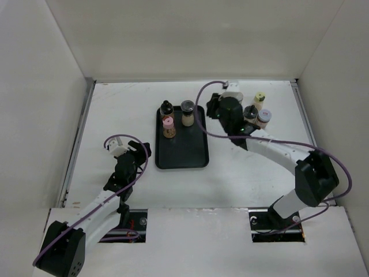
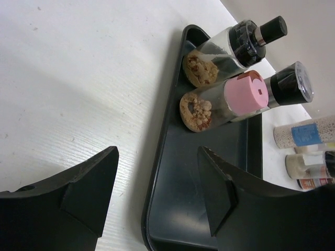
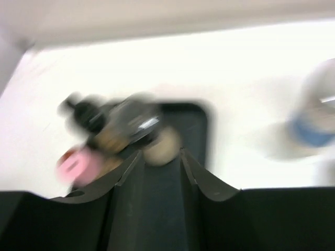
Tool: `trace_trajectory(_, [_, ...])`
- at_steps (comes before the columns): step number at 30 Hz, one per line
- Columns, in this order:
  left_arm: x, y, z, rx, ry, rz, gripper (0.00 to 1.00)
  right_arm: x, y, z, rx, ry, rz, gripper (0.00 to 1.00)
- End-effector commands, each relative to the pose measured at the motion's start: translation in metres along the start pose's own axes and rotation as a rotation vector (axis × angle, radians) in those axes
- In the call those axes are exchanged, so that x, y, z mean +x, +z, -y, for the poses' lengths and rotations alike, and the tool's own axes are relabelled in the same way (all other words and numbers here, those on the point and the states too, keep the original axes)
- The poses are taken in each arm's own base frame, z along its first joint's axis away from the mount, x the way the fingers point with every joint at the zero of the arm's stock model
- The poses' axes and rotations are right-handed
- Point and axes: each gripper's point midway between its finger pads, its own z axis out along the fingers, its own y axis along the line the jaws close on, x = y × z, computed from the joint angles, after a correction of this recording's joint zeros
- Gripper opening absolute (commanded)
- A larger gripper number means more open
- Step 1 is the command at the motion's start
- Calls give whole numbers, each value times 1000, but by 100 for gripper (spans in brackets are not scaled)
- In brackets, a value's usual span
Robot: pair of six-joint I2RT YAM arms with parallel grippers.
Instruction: Organize the condiment bottles
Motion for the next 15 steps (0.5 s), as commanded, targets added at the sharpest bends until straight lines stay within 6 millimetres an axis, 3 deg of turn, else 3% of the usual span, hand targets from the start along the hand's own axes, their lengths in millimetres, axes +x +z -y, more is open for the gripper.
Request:
trace_trajectory(1, [-6, 1, 6, 23, -18, 23, 60, -24, 9, 64, 137, 29, 40, 40])
trace_trajectory(3, [-6, 2, 5, 18, -17, 25, 60, -37, 17, 94, 205, 16, 45, 47])
trace_trajectory(6, [-4, 3, 5, 14, -13, 14, 60, -51, 32, 124, 289, -36, 39, 74])
trace_trajectory(8, [-4, 3, 5, 17, -13, 15, 60, -57, 41, 140, 343, -62, 37, 82])
trace_trajectory(15, [-3, 3, 4, 13, -9, 13, 60, -55, 71, 174, 435, -99, -13, 86])
